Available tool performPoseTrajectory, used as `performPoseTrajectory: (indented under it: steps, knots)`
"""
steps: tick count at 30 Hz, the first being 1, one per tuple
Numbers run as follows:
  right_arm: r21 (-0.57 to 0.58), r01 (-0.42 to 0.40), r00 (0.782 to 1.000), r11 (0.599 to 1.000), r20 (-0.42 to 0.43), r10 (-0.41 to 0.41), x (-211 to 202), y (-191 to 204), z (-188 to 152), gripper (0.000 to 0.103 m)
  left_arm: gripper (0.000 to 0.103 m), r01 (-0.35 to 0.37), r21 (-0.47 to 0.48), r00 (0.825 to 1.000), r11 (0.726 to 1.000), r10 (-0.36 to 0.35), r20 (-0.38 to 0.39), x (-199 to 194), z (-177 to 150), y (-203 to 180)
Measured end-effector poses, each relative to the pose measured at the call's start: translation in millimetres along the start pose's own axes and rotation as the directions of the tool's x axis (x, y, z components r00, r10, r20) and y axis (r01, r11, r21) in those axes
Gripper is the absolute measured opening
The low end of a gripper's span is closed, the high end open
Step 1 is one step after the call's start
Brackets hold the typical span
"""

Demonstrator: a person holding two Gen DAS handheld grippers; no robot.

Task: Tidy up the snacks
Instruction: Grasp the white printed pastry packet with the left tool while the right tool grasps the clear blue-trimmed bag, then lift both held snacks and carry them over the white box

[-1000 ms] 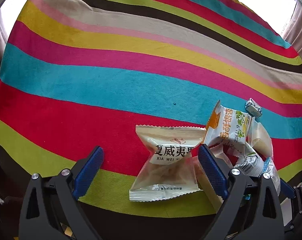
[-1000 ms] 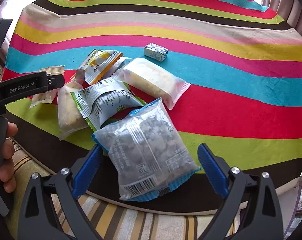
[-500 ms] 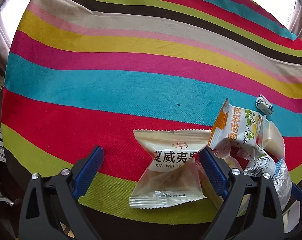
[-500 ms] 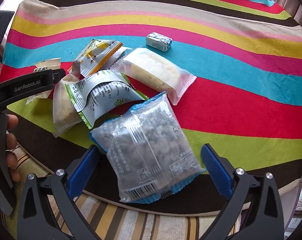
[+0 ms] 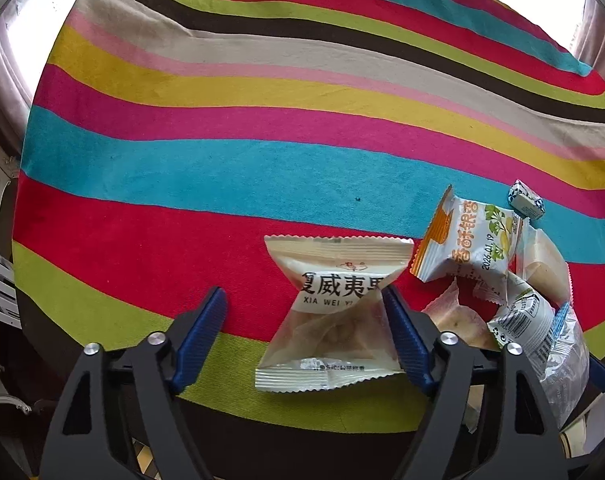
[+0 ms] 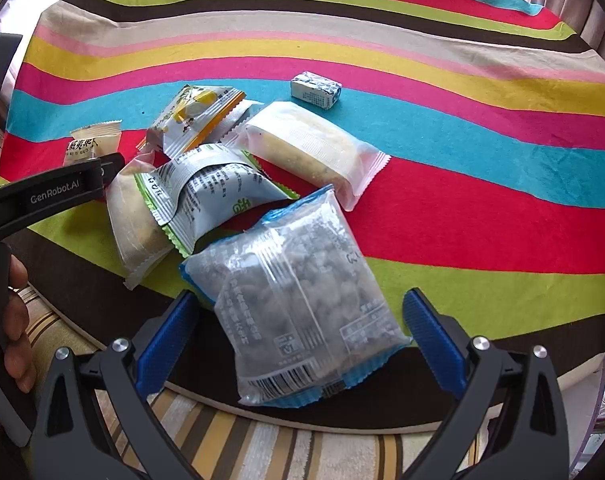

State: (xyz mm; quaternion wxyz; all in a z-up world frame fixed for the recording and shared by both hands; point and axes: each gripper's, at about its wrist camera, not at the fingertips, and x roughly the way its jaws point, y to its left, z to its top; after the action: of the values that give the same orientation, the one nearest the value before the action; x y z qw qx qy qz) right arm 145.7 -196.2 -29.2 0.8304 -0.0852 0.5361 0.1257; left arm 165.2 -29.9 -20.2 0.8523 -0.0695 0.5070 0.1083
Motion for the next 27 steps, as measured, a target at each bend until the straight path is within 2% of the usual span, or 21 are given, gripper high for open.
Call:
performPoseTrajectory:
  steps: [3, 4, 11, 14, 22, 27]
  knots:
    - [-0.019, -0.005, 1.0, 1.0, 0.022, 0.005, -7.4, 4.9, -4.7, 0.088, 0.053, 0.01, 0.028, 1.0, 1.0, -0.01, 0.004, -5.4, -2.5, -6.2]
    - [-0.032, -0.006, 1.0, 0.999, 0.026, 0.007, -9.4, 7.6, -5.6, 0.082, 0.05, 0.009, 0.028, 1.0, 1.0, -0.009, 0.003, -6.9, -3.7, -6.1]
    - [-0.051, -0.024, 0.999, 0.998, 0.042, 0.027, -20.9, 11.2, -11.1, 0.057, 0.043, 0.065, -0.045, 0.998, 0.997, -0.065, 0.003, -17.6, -14.1, 15.0]
    - [-0.044, -0.042, 0.998, 0.998, 0.046, 0.044, -26.1, 8.1, -15.4, 0.052, 0.041, 0.083, -0.069, 0.997, 0.994, -0.082, 0.011, -19.1, -12.5, 26.0]
    - [-0.006, -0.086, 0.992, 0.996, 0.088, 0.086, -42.4, -10.6, -30.0, 0.051, 0.04, 0.143, -0.106, 0.988, 0.984, -0.136, 0.067, -46.3, -30.2, 36.2]
    - [0.016, -0.097, 0.987, 0.995, 0.133, 0.094, -60.3, -20.8, -44.5, 0.051, 0.04, 0.176, -0.085, 0.981, 0.981, -0.168, 0.098, -64.9, -40.8, 29.7]
